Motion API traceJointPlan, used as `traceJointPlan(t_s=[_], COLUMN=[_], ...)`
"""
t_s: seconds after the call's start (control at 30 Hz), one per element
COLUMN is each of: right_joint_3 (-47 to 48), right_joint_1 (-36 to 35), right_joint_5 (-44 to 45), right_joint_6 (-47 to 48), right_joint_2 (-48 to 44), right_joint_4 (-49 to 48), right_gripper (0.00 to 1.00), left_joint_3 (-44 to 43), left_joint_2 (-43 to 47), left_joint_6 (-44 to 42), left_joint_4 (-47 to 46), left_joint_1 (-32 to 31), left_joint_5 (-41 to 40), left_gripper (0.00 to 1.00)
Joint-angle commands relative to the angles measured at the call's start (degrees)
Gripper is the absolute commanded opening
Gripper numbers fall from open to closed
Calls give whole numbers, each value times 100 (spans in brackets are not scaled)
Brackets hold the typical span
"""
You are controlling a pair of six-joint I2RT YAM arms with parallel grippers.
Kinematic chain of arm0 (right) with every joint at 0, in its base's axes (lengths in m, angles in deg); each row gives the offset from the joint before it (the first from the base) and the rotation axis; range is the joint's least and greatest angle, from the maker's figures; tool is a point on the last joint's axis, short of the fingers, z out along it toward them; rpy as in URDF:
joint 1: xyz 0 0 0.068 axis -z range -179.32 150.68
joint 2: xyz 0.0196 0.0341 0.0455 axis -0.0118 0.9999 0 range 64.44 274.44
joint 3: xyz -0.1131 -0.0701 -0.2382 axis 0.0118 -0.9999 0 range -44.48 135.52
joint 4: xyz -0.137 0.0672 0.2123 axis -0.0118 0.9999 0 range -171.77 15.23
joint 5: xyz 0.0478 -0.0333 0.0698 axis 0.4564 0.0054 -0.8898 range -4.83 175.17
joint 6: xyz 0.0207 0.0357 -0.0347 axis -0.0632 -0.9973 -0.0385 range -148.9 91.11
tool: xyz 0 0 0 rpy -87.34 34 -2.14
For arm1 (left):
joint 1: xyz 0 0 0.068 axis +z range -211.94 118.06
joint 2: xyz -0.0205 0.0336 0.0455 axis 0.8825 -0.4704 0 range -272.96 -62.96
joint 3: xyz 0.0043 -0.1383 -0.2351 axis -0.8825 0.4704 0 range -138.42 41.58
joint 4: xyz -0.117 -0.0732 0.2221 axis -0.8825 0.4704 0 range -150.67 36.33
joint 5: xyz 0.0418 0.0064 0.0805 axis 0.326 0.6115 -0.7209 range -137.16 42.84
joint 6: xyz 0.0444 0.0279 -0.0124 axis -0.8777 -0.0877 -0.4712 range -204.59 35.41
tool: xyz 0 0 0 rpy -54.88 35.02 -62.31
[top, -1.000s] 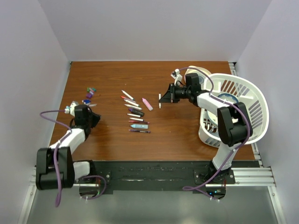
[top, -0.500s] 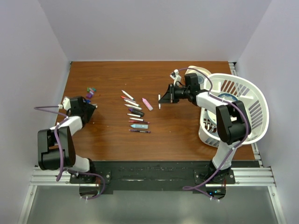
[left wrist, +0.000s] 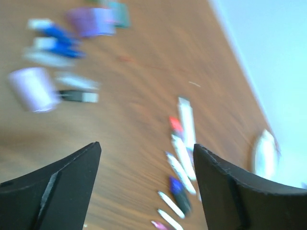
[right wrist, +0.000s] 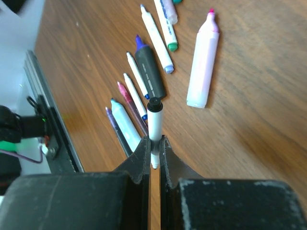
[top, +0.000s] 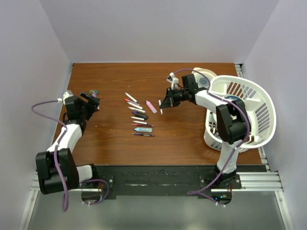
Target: Open the pen caps
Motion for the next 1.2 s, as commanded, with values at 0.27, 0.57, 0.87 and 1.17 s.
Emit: traceJointPlan(t_s=[0.27,0.57,0.87,1.17], right_joint_3=[2166,2686,2547,1080], right_joint_1=[-941,-1126,-1099,-362], right_joint_5=[1288,1772,1930,2641], right_joint_6=[1811,1856,2030,2849], right_joint_2=[1237,1624,940,-2205], right_joint_4=[2420,2702,2825,1957], right_gripper=[3,25,36,75], left_joint_3=[-502,123,123,-886], left_joint_2=[1603,2387,2378,2035], left_joint_6=[-2897,-3030,-3074,-2739], left_joint_4=[1061,939,869,1561], left_joint_1=[33,7,7,-89], left_joint_5=[2180,2249,2547,3102], left_gripper=[92,93,93,98])
